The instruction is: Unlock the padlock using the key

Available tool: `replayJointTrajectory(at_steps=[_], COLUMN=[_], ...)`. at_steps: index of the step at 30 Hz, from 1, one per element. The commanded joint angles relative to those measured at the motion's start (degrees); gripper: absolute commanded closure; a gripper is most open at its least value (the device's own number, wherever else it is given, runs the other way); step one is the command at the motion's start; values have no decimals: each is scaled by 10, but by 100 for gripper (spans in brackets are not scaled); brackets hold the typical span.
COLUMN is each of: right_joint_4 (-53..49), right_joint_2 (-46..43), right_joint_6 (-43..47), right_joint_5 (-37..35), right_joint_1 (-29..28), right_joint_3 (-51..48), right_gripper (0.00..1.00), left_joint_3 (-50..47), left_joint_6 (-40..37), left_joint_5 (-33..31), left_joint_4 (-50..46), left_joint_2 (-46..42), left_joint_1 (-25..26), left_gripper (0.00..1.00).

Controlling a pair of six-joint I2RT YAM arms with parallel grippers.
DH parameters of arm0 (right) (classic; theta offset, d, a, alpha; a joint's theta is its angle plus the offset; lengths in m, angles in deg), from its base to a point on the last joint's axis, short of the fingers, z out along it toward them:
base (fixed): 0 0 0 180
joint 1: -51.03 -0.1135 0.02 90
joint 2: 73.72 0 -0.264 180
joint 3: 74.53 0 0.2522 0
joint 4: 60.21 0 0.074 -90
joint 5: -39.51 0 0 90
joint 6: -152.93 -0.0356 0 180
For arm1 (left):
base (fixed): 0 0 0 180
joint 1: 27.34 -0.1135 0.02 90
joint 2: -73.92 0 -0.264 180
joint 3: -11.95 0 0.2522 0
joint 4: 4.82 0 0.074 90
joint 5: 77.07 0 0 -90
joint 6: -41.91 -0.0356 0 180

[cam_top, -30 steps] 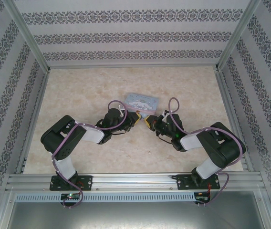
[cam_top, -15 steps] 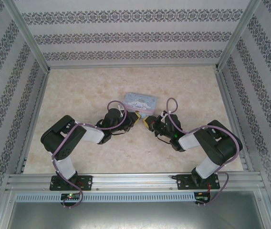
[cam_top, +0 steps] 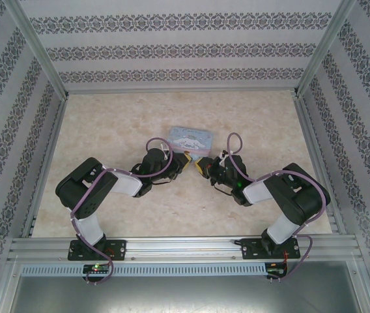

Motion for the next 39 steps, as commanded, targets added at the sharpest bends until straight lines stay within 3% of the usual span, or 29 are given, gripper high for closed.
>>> replayJointTrajectory(at_steps=[1, 10, 21, 39], right_joint_4=[26, 33, 95, 102], right_joint_2=[-14, -4, 34, 61], right_joint_6=[3, 10, 26, 44], right_joint_5=[3, 10, 21, 88], right_joint_1=[0, 2, 11, 52], right_joint_3=[19, 25, 18, 41], right_gripper=[100, 100, 100, 100], left_joint_3=[-4, -5, -13, -22], left_joint_6=[-1, 6, 81, 69], left_joint_5=[32, 35, 56, 67], left_joint_4=[36, 45, 134, 129], left_joint_2=[-16, -21, -22, -30], left_joint_1=[15, 17, 19, 20], left_gripper=[100, 100, 100, 100])
